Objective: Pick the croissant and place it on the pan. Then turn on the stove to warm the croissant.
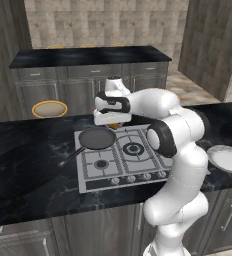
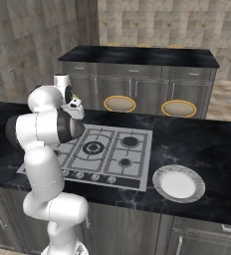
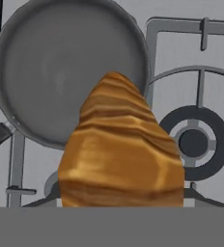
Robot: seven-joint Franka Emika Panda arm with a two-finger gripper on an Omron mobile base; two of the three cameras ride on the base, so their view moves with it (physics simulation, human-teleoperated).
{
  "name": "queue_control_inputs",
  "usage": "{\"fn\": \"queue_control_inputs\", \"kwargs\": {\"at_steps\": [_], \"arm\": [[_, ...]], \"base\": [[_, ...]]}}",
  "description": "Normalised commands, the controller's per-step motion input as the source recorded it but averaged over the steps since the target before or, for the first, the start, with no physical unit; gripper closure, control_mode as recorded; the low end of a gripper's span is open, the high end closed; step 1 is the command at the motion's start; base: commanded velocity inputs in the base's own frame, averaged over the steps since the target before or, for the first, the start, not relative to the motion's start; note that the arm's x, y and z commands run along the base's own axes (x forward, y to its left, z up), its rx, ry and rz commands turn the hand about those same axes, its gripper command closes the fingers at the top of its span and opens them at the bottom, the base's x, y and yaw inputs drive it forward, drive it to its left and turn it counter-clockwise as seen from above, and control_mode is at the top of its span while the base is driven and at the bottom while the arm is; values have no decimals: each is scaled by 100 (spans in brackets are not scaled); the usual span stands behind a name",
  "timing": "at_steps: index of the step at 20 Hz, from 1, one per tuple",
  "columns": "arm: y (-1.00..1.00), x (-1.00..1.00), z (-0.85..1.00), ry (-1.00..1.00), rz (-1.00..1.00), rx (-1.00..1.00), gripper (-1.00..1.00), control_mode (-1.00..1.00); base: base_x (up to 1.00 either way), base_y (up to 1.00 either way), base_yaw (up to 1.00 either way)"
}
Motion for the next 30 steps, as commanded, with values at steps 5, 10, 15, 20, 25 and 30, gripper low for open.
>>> {"fn": "queue_control_inputs", "kwargs": {"at_steps": [5,10,15,20,25,30], "arm": [[17,19,-25,0,0,0,100,-100],[18,24,-21,0,2,0,100,-100],[21,27,-22,0,2,0,100,-100],[16,23,-25,0,2,0,100,-100],[11,18,-27,0,1,0,100,-100],[8,16,-26,0,1,0,100,-100]], "base": [[0,0,0],[0,0,0],[0,0,0],[0,0,0],[0,0,0],[0,0,0]]}}
